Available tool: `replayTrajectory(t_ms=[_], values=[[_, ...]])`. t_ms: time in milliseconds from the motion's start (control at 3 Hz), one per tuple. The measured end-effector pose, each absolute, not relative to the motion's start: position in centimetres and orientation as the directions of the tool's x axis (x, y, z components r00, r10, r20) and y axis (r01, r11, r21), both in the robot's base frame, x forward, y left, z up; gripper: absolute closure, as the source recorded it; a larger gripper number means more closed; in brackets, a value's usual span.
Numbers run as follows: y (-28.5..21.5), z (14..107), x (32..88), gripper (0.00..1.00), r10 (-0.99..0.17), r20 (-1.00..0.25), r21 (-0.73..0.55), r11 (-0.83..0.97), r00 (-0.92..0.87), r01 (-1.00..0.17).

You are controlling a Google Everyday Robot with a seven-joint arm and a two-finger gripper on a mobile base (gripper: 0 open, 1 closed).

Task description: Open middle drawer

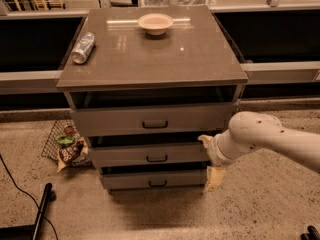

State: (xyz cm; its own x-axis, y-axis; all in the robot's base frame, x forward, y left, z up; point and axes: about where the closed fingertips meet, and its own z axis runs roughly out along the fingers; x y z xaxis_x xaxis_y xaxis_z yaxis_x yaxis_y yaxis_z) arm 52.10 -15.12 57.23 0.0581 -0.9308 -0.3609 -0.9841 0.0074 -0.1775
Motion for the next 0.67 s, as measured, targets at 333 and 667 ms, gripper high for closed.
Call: replayTrajectory(t_ms=[333,667], values=[[-15.8,52.7,53.7,0.0,-0.93,-0.359,-0.194,-0.003,0.074,-0.981],[-15.6,49.4,55.9,0.0,-0.928,-0.353,-0.213,-0.041,0.116,-0.976]])
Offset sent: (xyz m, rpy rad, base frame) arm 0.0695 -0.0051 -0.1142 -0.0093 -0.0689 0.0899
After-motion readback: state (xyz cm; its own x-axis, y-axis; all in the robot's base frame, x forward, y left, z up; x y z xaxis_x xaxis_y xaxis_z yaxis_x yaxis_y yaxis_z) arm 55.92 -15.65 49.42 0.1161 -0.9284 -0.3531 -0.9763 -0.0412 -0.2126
